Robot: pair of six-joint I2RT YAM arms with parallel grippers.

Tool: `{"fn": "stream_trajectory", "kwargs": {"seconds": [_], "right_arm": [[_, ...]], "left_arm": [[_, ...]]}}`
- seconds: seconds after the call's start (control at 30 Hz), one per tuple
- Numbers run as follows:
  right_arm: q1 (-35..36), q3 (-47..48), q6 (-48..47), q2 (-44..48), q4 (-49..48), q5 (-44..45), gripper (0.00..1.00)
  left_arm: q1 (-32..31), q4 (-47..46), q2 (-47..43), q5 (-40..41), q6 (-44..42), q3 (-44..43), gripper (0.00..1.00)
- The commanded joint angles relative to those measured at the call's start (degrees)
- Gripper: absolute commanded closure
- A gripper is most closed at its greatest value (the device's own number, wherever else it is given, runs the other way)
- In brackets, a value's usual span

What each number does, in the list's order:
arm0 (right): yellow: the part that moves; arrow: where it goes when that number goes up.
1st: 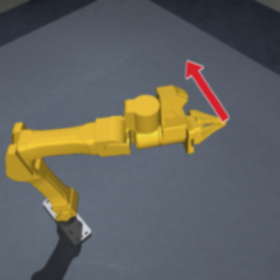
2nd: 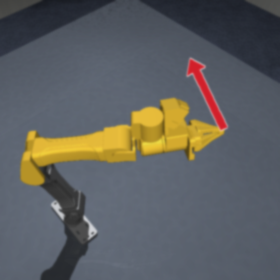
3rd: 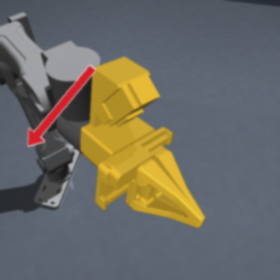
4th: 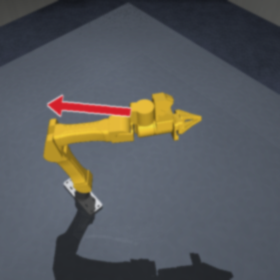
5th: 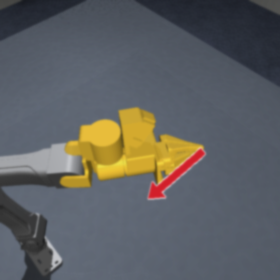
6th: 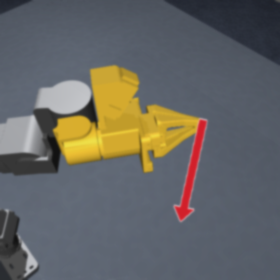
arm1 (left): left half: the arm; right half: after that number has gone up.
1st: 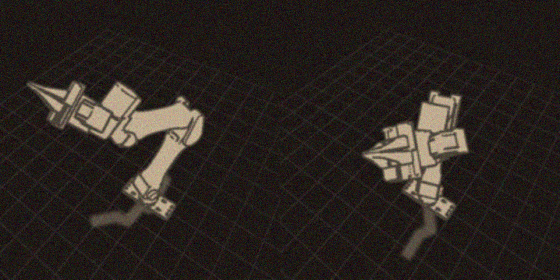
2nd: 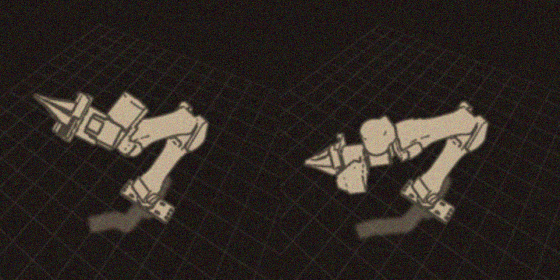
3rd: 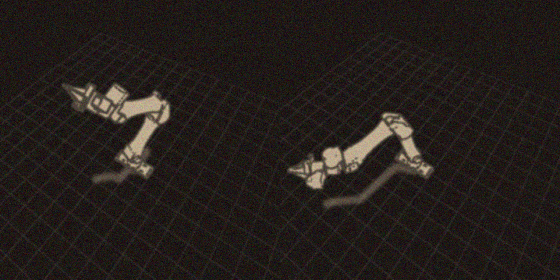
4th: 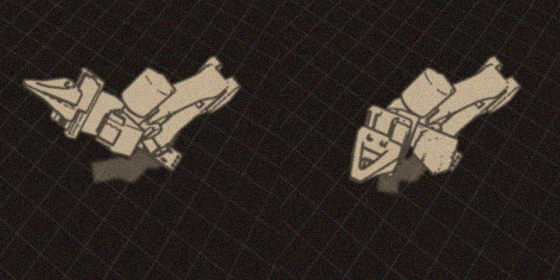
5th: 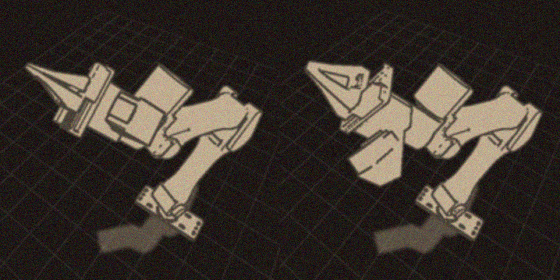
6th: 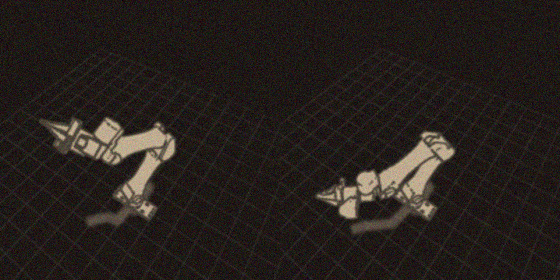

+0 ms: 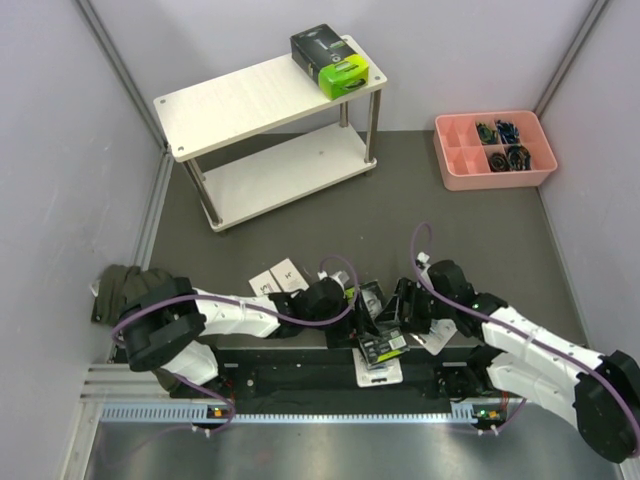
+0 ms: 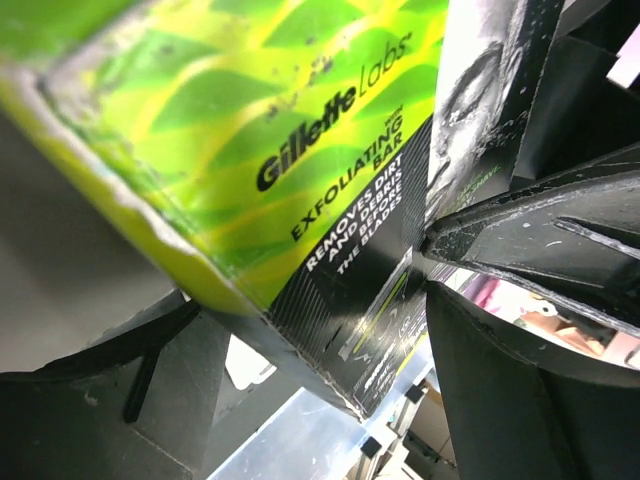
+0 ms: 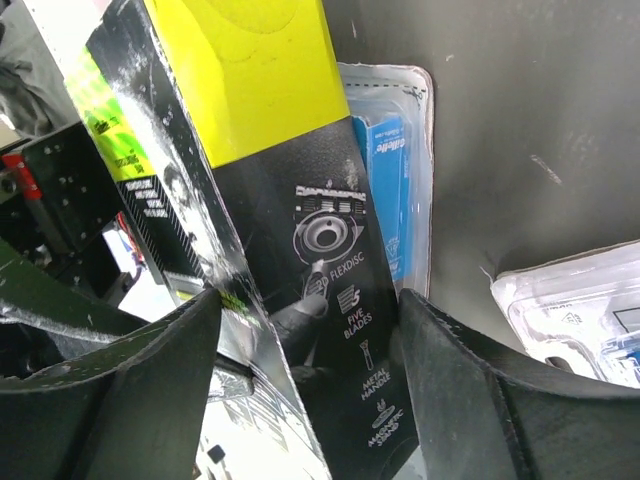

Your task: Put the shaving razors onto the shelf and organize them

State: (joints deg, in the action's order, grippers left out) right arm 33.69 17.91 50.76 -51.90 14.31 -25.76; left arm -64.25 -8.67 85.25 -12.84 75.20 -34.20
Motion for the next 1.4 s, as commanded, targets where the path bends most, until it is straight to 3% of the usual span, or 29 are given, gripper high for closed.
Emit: {"fn": "stream_trajectory", "kwargs": {"seconds": [0.0,0.47,0.63,0.87,1.03,1.23,1.37], "right_arm": [[0.5,-0.8,0.5,1.6,0.1,-2.9,0.34],[0.6,-2.3,2.1,3.2,-9.2,-11.4,0.45],[0.6,-2.8,2.3,3.6,-10.2,-11.9,0.50],[0.5,-5.5,5.4,7.1,-15.4,-13.7,0.48],[0.6,-5.3,5.4,7.0,-16.1,-13.8,0.46],[0.6,-4.7,5.7,6.8,-16.7,-12.9,0.45],[0.6,-4.9,5.8,7.0,-17.3,-13.4,0.45]], "left_arm": [[-0.2,-6.2,1.9,2.5,1.1,3.3,0.20],[-0.8,-21.8,-2.4,5.9,-2.0,10.7,0.24],[-1.3,-19.6,-8.8,9.1,-4.4,11.3,0.25],[-1.4,-19.6,-18.7,15.6,-6.1,14.5,0.23],[-1.4,-24.7,-20.3,13.1,-9.1,14.9,0.22],[-1.5,-29.2,-12.8,2.9,-11.4,11.0,0.22],[-2.6,-39.7,-7.0,-2.4,-10.4,11.2,0.22]]}}
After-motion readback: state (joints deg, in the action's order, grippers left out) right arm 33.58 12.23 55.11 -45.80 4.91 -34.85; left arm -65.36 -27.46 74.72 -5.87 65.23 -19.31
